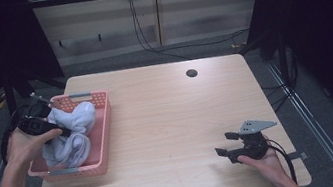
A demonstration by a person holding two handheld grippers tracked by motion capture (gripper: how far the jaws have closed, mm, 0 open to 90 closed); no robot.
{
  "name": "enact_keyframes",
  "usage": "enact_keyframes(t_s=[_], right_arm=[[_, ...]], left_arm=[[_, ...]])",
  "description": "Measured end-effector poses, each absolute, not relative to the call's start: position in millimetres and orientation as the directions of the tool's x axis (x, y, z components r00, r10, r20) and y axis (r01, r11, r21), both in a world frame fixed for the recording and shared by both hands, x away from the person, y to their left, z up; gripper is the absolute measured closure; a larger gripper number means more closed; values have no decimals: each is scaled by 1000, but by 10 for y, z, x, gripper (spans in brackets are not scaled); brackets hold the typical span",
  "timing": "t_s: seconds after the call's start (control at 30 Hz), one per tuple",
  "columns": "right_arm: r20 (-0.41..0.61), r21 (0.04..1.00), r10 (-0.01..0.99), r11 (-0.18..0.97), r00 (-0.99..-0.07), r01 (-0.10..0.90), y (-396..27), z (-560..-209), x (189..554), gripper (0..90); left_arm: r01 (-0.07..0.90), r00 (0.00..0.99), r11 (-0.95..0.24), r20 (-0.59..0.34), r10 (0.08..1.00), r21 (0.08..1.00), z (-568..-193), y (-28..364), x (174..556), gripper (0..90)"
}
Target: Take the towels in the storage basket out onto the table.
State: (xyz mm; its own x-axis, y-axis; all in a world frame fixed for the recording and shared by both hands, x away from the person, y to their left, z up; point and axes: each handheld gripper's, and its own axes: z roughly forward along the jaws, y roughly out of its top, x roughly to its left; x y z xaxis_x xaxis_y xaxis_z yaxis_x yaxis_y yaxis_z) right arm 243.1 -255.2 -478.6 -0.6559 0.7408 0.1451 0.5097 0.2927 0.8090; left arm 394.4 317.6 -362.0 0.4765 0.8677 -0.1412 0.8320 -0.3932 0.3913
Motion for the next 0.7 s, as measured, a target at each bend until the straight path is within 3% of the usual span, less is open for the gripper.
enact_keyframes(t_s=[0.7], right_arm=[[149, 807, 740, 294, -657, 513, -2542, -4788, 2434, 274]], left_arm=[[791, 461, -291, -212, 862, 538, -3333, 3414, 3819, 640]])
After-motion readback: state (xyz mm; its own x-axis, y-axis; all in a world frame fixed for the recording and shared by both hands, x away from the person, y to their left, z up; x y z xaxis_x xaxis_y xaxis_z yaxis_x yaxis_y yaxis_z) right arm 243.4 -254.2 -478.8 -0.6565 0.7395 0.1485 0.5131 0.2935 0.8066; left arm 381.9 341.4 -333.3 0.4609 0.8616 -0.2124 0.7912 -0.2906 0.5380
